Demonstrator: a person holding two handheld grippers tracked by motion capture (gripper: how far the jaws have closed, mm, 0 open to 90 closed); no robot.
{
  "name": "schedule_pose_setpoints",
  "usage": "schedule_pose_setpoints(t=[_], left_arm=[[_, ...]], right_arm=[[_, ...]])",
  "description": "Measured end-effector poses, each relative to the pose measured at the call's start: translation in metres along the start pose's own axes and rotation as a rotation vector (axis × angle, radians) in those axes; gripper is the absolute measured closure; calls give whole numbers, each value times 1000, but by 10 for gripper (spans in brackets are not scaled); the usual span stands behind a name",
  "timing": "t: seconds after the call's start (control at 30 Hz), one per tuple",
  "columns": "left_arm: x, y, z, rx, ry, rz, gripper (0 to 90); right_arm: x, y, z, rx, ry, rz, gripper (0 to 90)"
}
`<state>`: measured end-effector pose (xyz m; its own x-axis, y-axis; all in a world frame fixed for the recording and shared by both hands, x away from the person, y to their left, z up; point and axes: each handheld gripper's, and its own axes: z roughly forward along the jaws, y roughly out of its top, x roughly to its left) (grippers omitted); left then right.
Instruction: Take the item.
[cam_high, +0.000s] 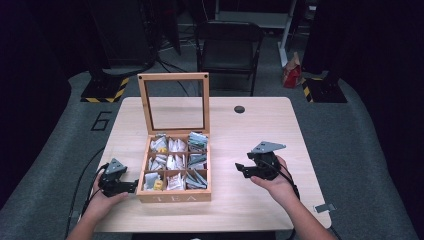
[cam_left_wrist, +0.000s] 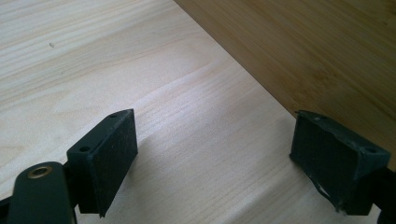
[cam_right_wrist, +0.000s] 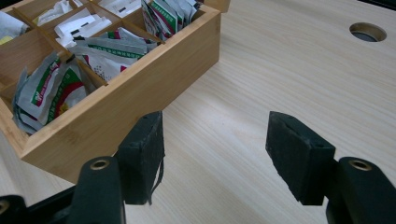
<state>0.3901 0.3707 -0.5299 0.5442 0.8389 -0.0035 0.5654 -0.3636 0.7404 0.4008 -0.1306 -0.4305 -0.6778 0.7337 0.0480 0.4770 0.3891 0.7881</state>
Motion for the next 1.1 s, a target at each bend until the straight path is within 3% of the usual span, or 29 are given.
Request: schedule_pose_setpoints(t=[1.1], left_arm=[[0,0,0,0,2,3,142]], right_arm=[[36,28,12,-35,92,-49,402]])
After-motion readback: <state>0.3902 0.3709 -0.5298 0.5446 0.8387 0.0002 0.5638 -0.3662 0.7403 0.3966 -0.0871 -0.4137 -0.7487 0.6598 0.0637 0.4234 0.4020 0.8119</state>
